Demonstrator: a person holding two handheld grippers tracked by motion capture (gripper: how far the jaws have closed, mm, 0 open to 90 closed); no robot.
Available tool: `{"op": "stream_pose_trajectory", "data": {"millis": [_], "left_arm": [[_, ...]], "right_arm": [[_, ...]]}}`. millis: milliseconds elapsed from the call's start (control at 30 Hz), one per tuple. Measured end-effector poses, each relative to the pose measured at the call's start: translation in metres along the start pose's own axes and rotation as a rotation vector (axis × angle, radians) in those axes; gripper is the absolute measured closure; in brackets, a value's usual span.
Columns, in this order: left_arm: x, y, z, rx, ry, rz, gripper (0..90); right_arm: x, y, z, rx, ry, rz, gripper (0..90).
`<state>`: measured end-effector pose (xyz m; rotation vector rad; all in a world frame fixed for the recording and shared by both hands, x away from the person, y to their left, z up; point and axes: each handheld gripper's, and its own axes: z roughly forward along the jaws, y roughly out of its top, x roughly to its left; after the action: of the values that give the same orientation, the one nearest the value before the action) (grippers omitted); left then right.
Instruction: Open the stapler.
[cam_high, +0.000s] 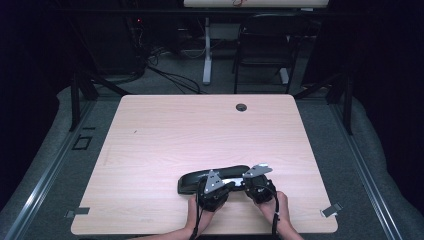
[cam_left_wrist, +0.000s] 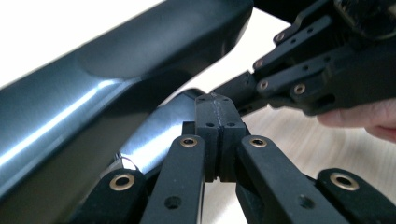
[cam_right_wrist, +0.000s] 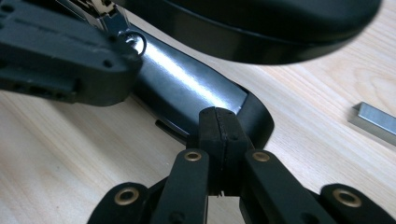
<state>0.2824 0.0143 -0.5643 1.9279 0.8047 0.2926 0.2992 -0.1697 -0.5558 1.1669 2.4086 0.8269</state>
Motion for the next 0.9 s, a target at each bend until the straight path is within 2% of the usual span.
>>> {"op": "stream_pose_trajectory", "data": {"millis": [100, 133, 200, 267, 300, 433, 500, 600, 633, 700, 900], "left_arm": [[0.002, 0.001, 0.002, -0.008, 0.008, 0.008, 90.0], [0.003, 0.001, 0.003, 0.0, 0.01, 0.009, 90.0], [0.002, 0.002, 0.007, 0.039, -0.007, -0.028, 90.0], [-0.001, 0.003, 0.009, 0.057, -0.018, -0.016, 90.0], [-0.002, 0.003, 0.011, 0.048, -0.008, -0.001, 89.8], [-0.001, 0.003, 0.013, 0.04, 0.038, -0.002, 90.0], [0.0, 0.004, 0.014, 0.033, 0.058, 0.023, 90.0], [0.001, 0.004, 0.016, 0.02, 0.06, 0.041, 90.0], [0.001, 0.004, 0.017, 0.014, 0.074, 0.044, 90.0], [0.003, 0.005, 0.018, 0.014, 0.057, 0.066, 90.0], [0.002, 0.004, 0.018, 0.01, 0.069, 0.051, 90.0]], "right_arm": [[0.0, 0.001, 0.001, -0.005, 0.005, -0.007, 90.0], [0.0, 0.001, 0.002, -0.009, 0.009, -0.005, 90.0], [-0.001, 0.0, 0.003, -0.031, 0.014, 0.007, 90.0], [-0.004, -0.002, 0.004, -0.049, 0.028, 0.038, 89.5], [-0.004, -0.002, 0.005, -0.054, 0.034, 0.051, 88.8], [-0.005, -0.005, 0.005, -0.077, 0.033, 0.084, 86.3], [-0.005, -0.007, 0.005, -0.095, 0.025, 0.096, 86.4], [-0.004, -0.006, 0.007, -0.101, 0.021, 0.109, 86.3], [-0.004, -0.006, 0.007, -0.105, 0.024, 0.111, 86.3], [-0.002, -0.006, 0.009, -0.114, 0.023, 0.115, 85.5], [0.001, -0.007, 0.01, -0.133, 0.009, 0.121, 84.0]]}}
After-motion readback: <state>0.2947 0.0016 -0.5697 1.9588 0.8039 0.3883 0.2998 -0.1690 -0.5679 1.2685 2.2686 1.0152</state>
